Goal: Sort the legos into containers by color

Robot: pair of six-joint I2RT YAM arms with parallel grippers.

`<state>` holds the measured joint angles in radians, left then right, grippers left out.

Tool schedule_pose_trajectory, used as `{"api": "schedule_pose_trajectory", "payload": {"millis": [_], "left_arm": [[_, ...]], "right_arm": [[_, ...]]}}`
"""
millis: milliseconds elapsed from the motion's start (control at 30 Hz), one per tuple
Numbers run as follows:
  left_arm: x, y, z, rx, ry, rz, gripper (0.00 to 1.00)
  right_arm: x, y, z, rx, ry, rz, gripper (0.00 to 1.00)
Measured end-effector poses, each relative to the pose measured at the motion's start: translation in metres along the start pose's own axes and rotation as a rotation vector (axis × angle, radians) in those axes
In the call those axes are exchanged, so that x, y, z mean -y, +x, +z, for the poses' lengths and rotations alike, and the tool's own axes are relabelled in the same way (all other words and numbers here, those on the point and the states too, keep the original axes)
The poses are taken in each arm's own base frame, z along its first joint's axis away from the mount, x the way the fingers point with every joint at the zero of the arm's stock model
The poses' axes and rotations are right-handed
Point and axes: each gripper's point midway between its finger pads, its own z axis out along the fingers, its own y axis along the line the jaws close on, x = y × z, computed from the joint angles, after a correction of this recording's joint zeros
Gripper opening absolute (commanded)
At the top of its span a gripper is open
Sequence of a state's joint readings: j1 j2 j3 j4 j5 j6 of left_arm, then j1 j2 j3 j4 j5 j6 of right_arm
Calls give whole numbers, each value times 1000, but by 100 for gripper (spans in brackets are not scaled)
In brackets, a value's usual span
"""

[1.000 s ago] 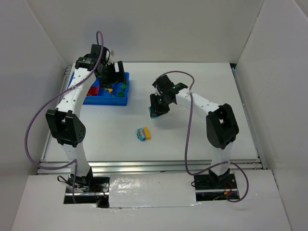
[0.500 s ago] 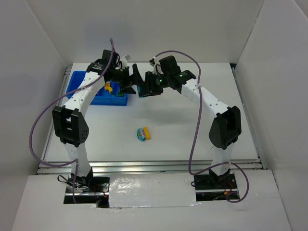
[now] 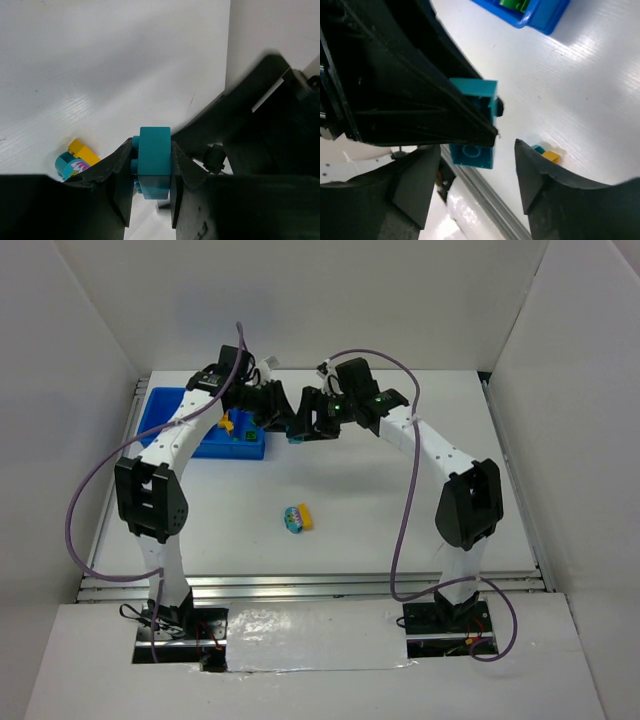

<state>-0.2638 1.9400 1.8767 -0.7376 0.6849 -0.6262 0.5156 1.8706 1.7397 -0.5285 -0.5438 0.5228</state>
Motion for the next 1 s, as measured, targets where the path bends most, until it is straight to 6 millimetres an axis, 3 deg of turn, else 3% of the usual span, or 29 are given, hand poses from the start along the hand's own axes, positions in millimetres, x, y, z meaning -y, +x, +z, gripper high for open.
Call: {"api": "schedule_pose_trajectory", "payload": {"millis": [33,167,267,333,433,533,600,667,767,900,1000], "left_arm": [[-1,0,0,-3,-2,-2,0],[-12,-11,-6,26,-71,0,0],[-46,-50,-28,143,-204,-23,0],[-86,-81,-56,251,-315,-84,0],[-166,-120,-120,435,-507,-241,0],[-241,-136,-189,596,-727,-371,0],[-273,-141,-229,681,-866,-414,0],[-283,-148,-254,753,-962,-407,0],[-284,-165,-272,841,-1033,-353,0],[-290,-181,-282,904,-1097,-277,0],[-299,-192,-283,921,-1129,-236,8]], "right_arm": [[2,0,0,2,-1,12,99],[15,-6,-3,24,10,42,100],[32,-2,-10,26,43,74,100],[44,5,-16,27,66,95,100],[58,18,-27,17,95,126,99],[64,25,-38,24,114,131,100],[62,26,-47,40,122,115,100],[58,27,-55,54,118,97,100],[54,31,-64,68,116,72,100],[50,31,-72,83,112,50,100],[51,30,-75,92,119,34,100]]}}
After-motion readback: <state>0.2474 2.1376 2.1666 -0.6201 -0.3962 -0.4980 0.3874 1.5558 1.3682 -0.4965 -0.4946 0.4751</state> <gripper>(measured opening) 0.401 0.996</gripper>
